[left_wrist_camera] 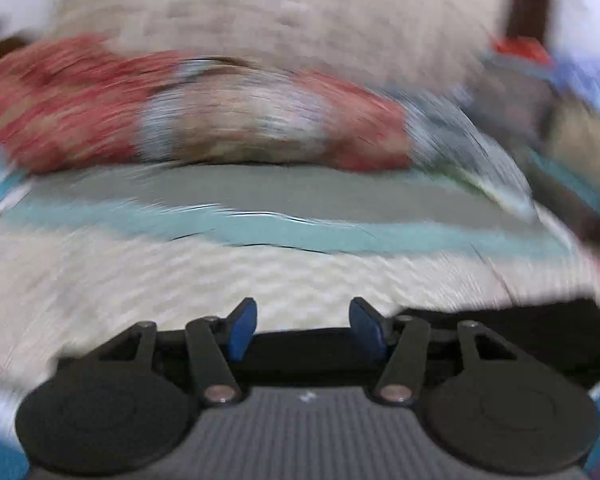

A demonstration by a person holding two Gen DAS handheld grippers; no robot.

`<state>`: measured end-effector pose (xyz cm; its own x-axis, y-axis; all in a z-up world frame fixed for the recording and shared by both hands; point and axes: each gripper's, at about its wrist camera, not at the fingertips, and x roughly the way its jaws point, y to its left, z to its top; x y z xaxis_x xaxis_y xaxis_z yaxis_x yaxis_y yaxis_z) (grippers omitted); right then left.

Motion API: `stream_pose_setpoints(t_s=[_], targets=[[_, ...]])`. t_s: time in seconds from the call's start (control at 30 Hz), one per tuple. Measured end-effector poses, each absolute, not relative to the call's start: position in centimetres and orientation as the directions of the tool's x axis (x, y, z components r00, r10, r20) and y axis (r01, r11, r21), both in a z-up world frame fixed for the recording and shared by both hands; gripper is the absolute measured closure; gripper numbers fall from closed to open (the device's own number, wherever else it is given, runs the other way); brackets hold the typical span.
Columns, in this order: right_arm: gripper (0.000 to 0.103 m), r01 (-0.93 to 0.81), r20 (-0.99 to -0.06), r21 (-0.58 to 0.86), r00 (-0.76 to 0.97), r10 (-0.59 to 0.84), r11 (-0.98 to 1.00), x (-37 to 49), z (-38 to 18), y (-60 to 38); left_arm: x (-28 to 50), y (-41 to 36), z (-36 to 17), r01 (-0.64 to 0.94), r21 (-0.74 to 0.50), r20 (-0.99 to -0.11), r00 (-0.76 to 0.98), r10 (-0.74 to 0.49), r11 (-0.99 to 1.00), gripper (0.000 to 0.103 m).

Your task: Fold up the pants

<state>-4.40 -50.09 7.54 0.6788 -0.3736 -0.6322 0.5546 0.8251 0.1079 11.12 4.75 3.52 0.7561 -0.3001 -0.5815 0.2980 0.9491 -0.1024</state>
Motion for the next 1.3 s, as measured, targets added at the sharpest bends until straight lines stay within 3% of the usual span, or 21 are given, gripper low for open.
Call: stream_pose_setpoints(t_s=[0.17, 0.27, 0.3, 0.33, 0.37, 0.4, 0.47, 0.6, 0.63, 0.7, 0.83, 0.97, 1.07, 1.17, 1.3], targets=[[0.044, 0.678, -0.71, 0.099, 0.561, -0.426, 0.728, -4.1, 4.7, -57.0, 15.8, -3.5, 0.5, 0.48, 0.063, -0.669, 0.671, -0.32, 0.875, 0.049], [0.044, 0.682, -0.748, 0.123, 0.541, -0.385, 0.72, -3.8, 2.5, -58.3, 16.9, -5.9, -2.3, 0.547, 0.148, -0.718, 0.632, -0.291, 0.824, 0.041], [0.049, 0.678, -0.763, 0.091, 0.518, -0.387, 0.73, -3.7, 1.8, -58.2, 17.4, -6.7, -3.6, 0.556, 0.173, -0.745, 0.614, -0.262, 0.813, 0.042], [0.059, 0.669, -0.77, 0.057, 0.502, -0.393, 0.741, -3.2, 1.1, -58.0, 17.8, -7.2, -4.5, 0.563, 0.182, -0.765, 0.596, -0.244, 0.807, 0.049], [0.064, 0.659, -0.759, 0.032, 0.505, -0.411, 0.751, -3.1, 0.9, -57.4, 18.0, -7.4, -5.3, 0.573, 0.179, -0.784, 0.574, -0.236, 0.8, 0.066], [0.07, 0.656, -0.733, 0.009, 0.517, -0.442, 0.754, -3.3, 1.0, -56.7, 17.9, -7.5, -5.6, 0.585, 0.159, -0.79, 0.559, -0.253, 0.795, 0.072], [0.075, 0.662, -0.673, -0.007, 0.551, -0.493, 0.75, -4.4, 2.1, -55.5, 17.1, -7.3, -5.0, 0.567, 0.179, -0.76, 0.598, -0.253, 0.804, 0.092], [0.076, 0.66, -0.492, 0.045, 0.668, -0.558, 0.75, -6.4, 5.5, -53.8, 16.6, -5.5, -2.0, 0.499, 0.096, -0.694, 0.654, -0.302, 0.861, 0.093], [0.076, 0.653, -0.454, 0.039, 0.686, -0.569, 0.756, -6.3, 6.2, -53.3, 16.4, -5.1, -1.3, 0.476, 0.085, -0.667, 0.68, -0.305, 0.875, 0.099], [0.076, 0.648, -0.403, 0.019, 0.702, -0.587, 0.762, -5.2, 7.1, -52.8, 16.5, -4.2, -0.6, 0.413, 0.072, -0.627, 0.727, -0.281, 0.908, 0.101], [0.075, 0.673, -0.476, -0.003, 0.65, -0.592, 0.74, -0.4, 5.0, -54.3, 19.6, -3.1, -1.5, 0.244, 0.04, -0.639, 0.752, -0.162, 0.969, 0.1], [0.062, 0.674, -0.669, -0.172, 0.455, -0.587, 0.719, 3.7, -0.2, -56.3, 21.4, -3.1, -2.7, 0.206, 0.024, -0.707, 0.695, -0.129, 0.978, 0.097], [0.057, 0.717, -0.583, -0.046, 0.546, -0.601, 0.696, 1.4, 2.2, -55.3, 19.0, -2.8, -1.2, 0.276, 0.074, -0.654, 0.739, -0.162, 0.958, 0.091], [0.055, 0.53, -0.556, 0.092, 0.73, -0.399, 0.843, 1.1, 4.6, -51.5, 17.2, -1.6, -0.4, 0.299, 0.051, -0.656, 0.729, -0.194, 0.953, 0.088], [0.056, -0.011, -0.635, 0.197, 0.76, 0.136, 0.98, 4.8, 5.0, -41.8, 15.4, 0.7, -0.5, 0.274, -0.026, -0.667, 0.711, -0.221, 0.961, 0.088]])
